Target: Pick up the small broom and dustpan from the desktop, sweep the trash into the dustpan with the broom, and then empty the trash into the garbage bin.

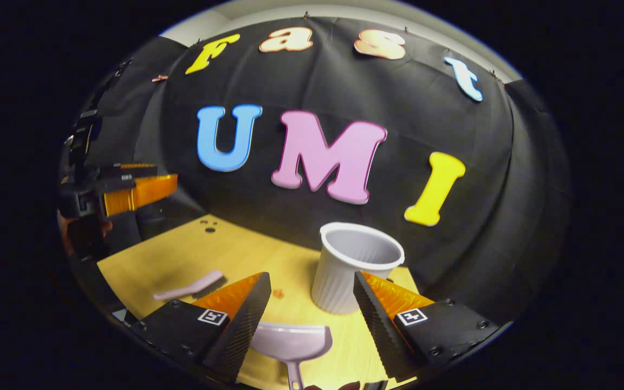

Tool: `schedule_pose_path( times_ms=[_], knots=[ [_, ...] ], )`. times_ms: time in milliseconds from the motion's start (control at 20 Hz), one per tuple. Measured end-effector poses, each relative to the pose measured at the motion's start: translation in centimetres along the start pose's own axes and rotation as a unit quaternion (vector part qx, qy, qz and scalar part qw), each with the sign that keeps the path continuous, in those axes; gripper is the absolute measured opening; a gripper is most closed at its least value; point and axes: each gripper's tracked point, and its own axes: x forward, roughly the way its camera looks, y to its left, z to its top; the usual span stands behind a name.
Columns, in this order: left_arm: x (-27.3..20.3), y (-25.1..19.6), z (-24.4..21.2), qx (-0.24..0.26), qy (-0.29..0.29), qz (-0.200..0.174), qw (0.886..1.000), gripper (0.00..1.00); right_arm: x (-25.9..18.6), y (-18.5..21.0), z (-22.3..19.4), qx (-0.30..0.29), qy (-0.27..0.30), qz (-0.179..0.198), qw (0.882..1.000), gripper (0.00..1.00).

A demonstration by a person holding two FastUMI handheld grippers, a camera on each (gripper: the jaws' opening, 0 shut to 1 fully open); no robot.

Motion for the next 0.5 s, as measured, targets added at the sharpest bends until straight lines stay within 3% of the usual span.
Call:
schedule_pose_path(
  times_ms=[200, 500],
  knots=[
    [0.0, 0.4, -1.5, 0.001, 0.011, 0.006, 1.0, 0.95, -0.7, 0.8, -8.6, 0.007, 0.111, 0.026, 0.993, 0.97],
    [-0.6, 1.1, -3.4, 0.013, 0.025, 0.017, 0.999, 0.96, 0.1, 1.5, -19.4, -0.003, 0.243, 0.054, 0.968, 0.96]
  ],
)
